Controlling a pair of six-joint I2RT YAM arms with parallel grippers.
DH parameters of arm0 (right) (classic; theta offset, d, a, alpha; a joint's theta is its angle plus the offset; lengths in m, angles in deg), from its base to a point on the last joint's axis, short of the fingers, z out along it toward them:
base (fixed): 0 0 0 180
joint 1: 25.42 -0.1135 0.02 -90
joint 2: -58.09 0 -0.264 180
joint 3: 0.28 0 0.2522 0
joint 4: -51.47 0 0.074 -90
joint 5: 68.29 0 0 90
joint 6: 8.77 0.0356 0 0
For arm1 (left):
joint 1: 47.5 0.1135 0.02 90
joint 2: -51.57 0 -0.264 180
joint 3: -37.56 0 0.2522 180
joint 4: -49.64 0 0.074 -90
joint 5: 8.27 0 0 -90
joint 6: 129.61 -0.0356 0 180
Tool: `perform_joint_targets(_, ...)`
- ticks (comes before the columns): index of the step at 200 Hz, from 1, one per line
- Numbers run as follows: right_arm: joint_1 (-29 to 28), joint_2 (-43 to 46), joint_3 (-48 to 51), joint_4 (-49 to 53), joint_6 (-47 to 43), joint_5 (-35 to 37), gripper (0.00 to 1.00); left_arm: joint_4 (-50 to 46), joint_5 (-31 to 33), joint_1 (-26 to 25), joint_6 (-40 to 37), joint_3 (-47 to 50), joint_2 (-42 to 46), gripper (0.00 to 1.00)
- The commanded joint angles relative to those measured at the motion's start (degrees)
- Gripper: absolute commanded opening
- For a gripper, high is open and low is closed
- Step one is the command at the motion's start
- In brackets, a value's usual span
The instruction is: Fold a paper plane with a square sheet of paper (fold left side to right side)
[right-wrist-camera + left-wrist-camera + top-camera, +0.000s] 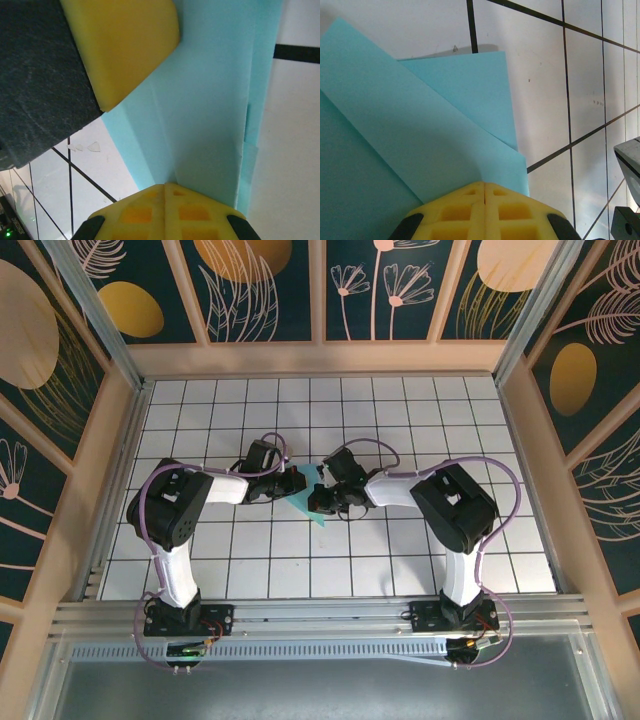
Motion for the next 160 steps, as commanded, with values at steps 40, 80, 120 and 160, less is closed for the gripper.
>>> perform_joint_targets(40, -0.9, 1.0, 3.7, -0.5, 0.1, -2.0, 0.0, -4.8, 4.8, 0.3, -0.5, 1.9, -2.1, 0.0)
perform_joint_targets(80, -1.4, 3.0, 6.9, -2.0, 1.3, -3.2, 0.0, -5.1, 5.4, 0.3, -0.7, 1.6, -2.6, 0.0)
perform_joint_targets(120, -1.8, 4.4, 8.2, -1.2, 0.8, -3.3, 0.0, -5.7, 5.7, 0.3, -1.2, 1.0, -3.0, 0.0)
perform_joint_targets(160, -1.9, 5.4, 10.1, -0.6, 0.7, -3.1, 0.0, -6.0, 5.9, 0.3, -1.4, 0.9, -3.1, 0.0)
